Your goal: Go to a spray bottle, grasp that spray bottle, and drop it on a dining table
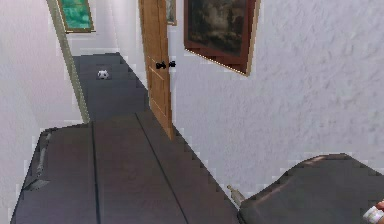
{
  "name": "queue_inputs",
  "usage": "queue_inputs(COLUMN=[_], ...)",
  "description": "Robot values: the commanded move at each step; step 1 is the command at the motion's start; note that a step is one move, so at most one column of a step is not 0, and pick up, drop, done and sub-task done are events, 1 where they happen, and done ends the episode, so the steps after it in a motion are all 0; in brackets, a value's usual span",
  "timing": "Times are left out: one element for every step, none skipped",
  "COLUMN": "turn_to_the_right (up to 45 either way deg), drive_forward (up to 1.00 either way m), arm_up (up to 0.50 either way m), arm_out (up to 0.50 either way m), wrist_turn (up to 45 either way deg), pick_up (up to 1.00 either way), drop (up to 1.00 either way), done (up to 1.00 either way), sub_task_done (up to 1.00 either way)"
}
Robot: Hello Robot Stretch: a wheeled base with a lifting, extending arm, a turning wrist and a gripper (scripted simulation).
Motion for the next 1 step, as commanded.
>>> queue_inputs(turn_to_the_right=[0.0], drive_forward=[0.00], arm_up=[-0.08], arm_out=[0.00], wrist_turn=[0.0], pick_up=[0.00], drop=[0.00], done=[0.00], sub_task_done=[0.00])
